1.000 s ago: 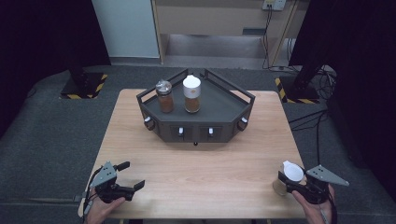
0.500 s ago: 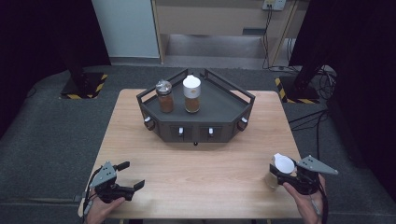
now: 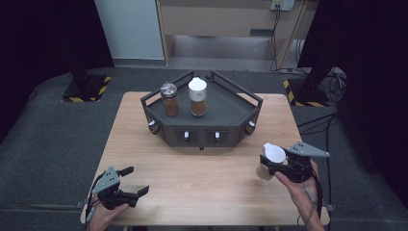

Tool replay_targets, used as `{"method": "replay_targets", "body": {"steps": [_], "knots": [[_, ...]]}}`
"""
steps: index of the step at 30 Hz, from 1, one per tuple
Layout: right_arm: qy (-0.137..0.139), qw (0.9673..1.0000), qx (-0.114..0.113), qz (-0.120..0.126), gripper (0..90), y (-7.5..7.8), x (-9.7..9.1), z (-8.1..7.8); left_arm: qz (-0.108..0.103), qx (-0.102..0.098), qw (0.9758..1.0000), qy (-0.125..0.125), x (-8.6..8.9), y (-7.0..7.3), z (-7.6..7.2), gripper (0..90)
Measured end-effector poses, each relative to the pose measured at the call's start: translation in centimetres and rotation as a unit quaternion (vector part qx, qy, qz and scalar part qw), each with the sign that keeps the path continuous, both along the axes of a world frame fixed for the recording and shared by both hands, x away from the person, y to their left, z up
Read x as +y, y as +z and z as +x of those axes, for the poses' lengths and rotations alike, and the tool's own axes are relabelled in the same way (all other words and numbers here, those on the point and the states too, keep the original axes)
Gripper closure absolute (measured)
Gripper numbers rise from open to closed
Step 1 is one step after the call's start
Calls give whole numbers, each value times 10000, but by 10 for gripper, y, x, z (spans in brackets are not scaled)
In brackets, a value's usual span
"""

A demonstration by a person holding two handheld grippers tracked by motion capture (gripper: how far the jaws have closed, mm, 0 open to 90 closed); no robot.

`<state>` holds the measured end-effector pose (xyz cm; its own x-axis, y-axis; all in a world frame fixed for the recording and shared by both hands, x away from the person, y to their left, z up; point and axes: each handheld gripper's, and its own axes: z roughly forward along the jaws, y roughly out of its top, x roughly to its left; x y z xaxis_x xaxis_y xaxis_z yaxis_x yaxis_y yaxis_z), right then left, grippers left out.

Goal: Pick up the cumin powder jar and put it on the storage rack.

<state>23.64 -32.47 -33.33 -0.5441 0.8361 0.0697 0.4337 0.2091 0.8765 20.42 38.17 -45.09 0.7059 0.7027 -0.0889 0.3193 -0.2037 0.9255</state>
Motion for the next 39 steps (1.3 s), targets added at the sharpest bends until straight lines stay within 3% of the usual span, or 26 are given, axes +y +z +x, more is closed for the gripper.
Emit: {"method": "replay_targets", "body": {"steps": [15,22,30,39], "knots": [[312,9994,35,-135,303,56,47,36,-8,0,10000,-4,0,0,0,25],[350,9993,56,-84,304,85,69,66,-6,-2,10000,-13,0,0,0,25],[211,9997,81,-23,305,109,90,95,-5,1,10000,-3,1,0,0,25],[-81,9998,-1,-205,305,127,125,127,-19,1,10000,-18,1,0,0,25]]}}
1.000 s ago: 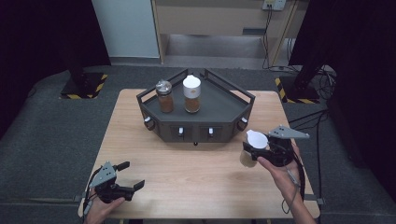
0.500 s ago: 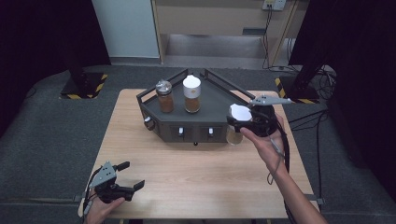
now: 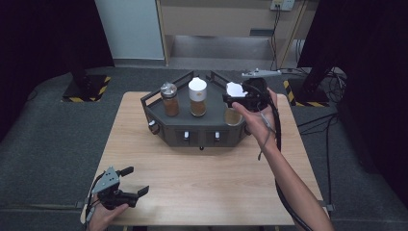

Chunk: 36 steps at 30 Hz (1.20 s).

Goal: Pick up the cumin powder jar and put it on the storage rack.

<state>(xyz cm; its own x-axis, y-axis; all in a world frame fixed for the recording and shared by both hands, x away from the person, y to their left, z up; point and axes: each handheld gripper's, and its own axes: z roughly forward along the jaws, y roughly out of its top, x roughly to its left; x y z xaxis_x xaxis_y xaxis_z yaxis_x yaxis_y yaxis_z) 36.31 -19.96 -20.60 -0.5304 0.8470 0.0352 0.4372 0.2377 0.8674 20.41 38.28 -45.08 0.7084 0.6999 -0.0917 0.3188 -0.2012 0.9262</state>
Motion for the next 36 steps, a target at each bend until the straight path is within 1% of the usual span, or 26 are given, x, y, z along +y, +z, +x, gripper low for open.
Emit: {"method": "replay_targets", "body": {"steps": [6,13,17,19,23,24,27,31,36], "knots": [[-95,10000,19,-14,306,3,15,20,-17,2,10000,-11,0,0,0,24],[-373,9992,52,-91,306,1,29,38,-37,0,10000,-24,1,-1,0,25],[-603,9980,72,-149,306,-4,35,49,-40,0,10000,-30,1,-1,0,25],[-706,9974,89,-135,306,-8,37,54,-36,-2,10000,-25,1,-1,0,25],[-834,9963,137,-122,306,-16,40,63,-35,-1,10000,-22,1,-1,0,25],[-834,9963,137,-122,306,-16,40,63,-35,-1,10000,-22,1,-1,0,25],[-888,9957,157,-190,306,-22,45,68,-34,-2,10000,-23,1,-1,0,25],[-910,9954,149,-270,306,-29,51,71,-40,-6,10000,-24,1,-1,0,25],[-924,9951,211,-269,307,-35,53,76,-43,-6,10000,-25,1,-1,1,25]]}}
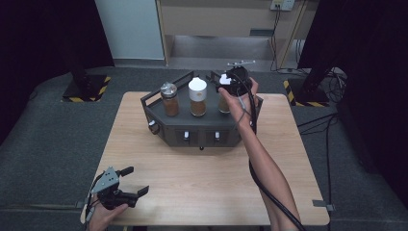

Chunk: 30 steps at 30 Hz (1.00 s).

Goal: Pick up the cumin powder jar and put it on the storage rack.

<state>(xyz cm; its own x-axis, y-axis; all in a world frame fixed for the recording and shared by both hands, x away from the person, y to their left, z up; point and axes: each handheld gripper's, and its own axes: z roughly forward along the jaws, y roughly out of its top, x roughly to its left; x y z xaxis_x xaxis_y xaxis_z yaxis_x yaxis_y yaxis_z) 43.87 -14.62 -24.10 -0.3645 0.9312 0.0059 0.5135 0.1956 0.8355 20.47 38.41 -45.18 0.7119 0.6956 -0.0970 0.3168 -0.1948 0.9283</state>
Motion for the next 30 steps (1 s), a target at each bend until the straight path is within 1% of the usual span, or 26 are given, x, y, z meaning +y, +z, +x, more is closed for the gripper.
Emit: {"method": "replay_targets", "body": {"steps": [5,15,20,26,27,29,30], "knots": [[10,10000,79,-12,307,-3,1,4,7,-1,10000,1,0,0,0,25],[-24,9999,142,22,307,-7,-1,6,10,-5,10000,4,0,0,0,25],[-24,9999,101,9,306,-9,0,5,14,-6,10000,2,0,0,0,25],[-29,10000,38,48,302,-12,0,3,13,-8,10000,-5,0,0,0,25],[-8,10000,31,91,289,-13,-2,3,13,-7,10000,-6,0,0,0,25],[-39,9999,-42,147,224,-14,-3,0,14,-7,10000,-8,0,0,0,25],[-12,9997,-72,213,189,-14,-6,-1,15,-7,10000,-8,-1,0,0,25]]}}
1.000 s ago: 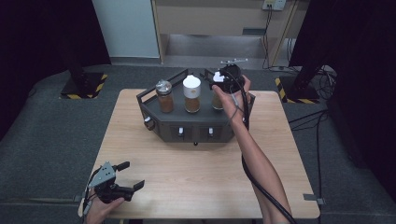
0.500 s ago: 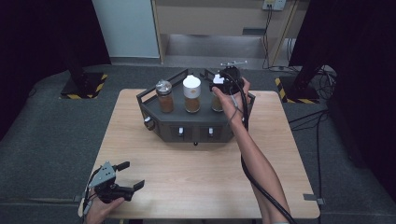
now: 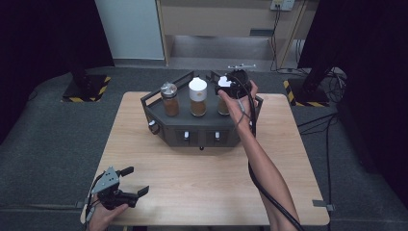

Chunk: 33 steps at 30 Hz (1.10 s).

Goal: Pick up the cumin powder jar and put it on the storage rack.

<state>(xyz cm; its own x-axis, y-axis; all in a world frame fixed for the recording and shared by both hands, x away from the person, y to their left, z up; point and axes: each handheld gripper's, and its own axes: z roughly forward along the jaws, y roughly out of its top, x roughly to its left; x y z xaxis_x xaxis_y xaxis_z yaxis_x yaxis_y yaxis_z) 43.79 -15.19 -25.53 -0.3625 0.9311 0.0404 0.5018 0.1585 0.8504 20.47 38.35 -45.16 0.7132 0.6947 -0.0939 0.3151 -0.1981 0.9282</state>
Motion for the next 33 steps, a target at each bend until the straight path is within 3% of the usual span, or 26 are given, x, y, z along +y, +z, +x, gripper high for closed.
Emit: {"method": "replay_targets", "body": {"steps": [5,16,23,33], "knots": [[108,9997,-206,-11,106,5,-6,-8,9,-2,10000,-4,0,0,0,25],[476,9970,-608,49,78,36,-29,-39,16,3,10000,-5,-1,0,0,25],[936,9917,-875,95,81,48,-46,-68,10,4,10000,9,-1,0,0,25],[1466,9828,-1110,163,85,47,-66,-109,-11,38,10000,45,-1,0,1,25]]}}
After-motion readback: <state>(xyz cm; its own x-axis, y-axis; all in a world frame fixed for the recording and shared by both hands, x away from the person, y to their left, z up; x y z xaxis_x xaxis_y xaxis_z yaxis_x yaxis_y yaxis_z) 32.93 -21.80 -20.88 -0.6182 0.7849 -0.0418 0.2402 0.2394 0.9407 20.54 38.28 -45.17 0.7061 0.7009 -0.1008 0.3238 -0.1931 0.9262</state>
